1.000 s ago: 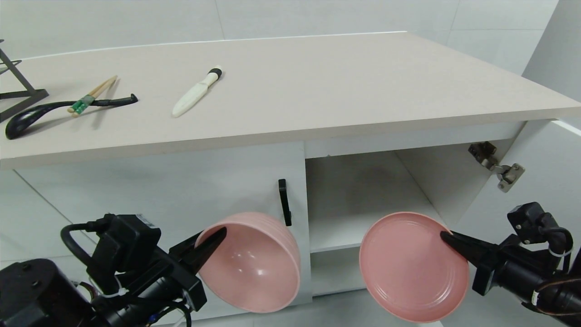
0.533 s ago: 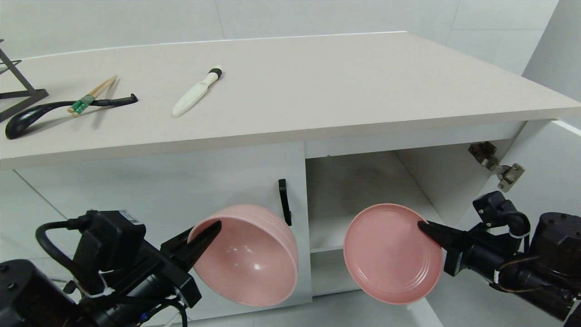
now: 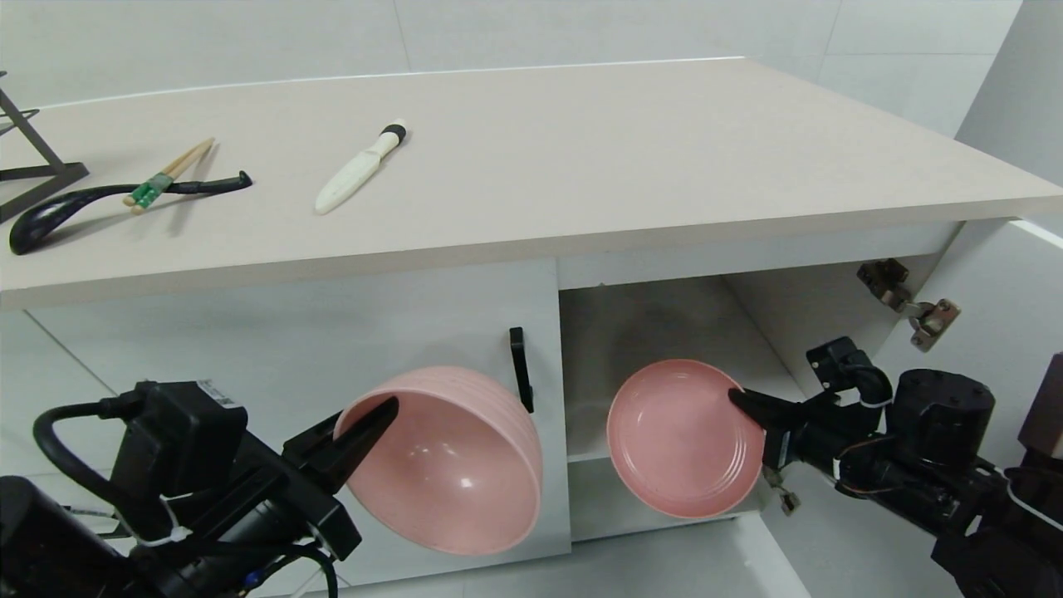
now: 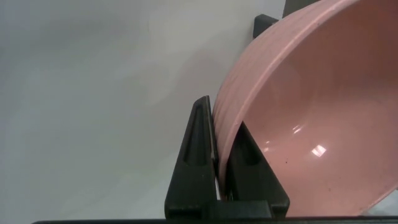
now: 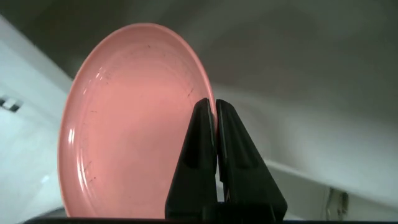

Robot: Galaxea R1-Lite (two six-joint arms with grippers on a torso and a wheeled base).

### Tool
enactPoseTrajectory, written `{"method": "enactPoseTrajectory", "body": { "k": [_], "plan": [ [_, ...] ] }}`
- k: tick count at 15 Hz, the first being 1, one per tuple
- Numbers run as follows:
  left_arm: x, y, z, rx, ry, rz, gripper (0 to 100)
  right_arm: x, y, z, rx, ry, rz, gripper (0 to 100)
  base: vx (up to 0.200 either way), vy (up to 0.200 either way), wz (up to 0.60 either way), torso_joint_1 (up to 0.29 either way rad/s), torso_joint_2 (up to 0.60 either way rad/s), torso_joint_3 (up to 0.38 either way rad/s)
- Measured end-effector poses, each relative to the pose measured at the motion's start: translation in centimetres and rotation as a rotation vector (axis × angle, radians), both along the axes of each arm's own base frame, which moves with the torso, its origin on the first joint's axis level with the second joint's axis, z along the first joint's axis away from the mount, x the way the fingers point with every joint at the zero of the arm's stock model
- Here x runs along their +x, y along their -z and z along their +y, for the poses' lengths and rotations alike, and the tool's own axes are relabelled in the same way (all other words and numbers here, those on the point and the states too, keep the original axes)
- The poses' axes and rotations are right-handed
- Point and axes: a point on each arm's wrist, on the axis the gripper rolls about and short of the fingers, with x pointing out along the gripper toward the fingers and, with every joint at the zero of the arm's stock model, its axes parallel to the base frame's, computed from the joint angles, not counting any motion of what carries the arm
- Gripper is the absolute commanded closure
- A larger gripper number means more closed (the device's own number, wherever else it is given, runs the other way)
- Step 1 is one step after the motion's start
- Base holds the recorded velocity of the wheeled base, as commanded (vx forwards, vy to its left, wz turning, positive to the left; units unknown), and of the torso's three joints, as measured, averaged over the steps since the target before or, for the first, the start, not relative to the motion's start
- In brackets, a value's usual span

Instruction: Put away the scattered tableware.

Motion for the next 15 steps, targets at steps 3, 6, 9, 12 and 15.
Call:
{"method": "enactPoseTrajectory", "body": {
  "k": [3, 6, 9, 12, 15],
  "plan": [
    [-0.2, 0.4, 0.1, 0.013, -0.004, 0.017, 100, 1.4, 0.4, 0.5, 0.017, 0.001, -0.009, 100, 0.000, 0.000, 0.00, 0.000, 0.00, 0.000],
    [-0.2, 0.7, 0.2, 0.025, -0.017, 0.027, 100, 2.7, 0.6, 1.1, 0.080, 0.004, 0.006, 100, 0.000, 0.000, 0.00, 0.000, 0.00, 0.000],
    [-0.2, 0.7, 0.2, 0.026, -0.026, 0.031, 100, 3.9, 1.5, 1.4, 0.084, 0.034, 0.011, 100, 0.000, 0.000, 0.00, 0.000, 0.00, 0.000],
    [-0.2, 0.8, 0.2, 0.028, -0.027, 0.033, 100, 5.0, 2.2, 1.8, 0.086, 0.054, 0.006, 100, 0.000, 0.000, 0.00, 0.000, 0.00, 0.000],
    [-0.1, 0.8, 0.2, 0.028, -0.029, 0.036, 100, 6.0, 2.9, 2.1, 0.098, 0.074, 0.005, 100, 0.000, 0.000, 0.00, 0.000, 0.00, 0.000]
  ]
}}
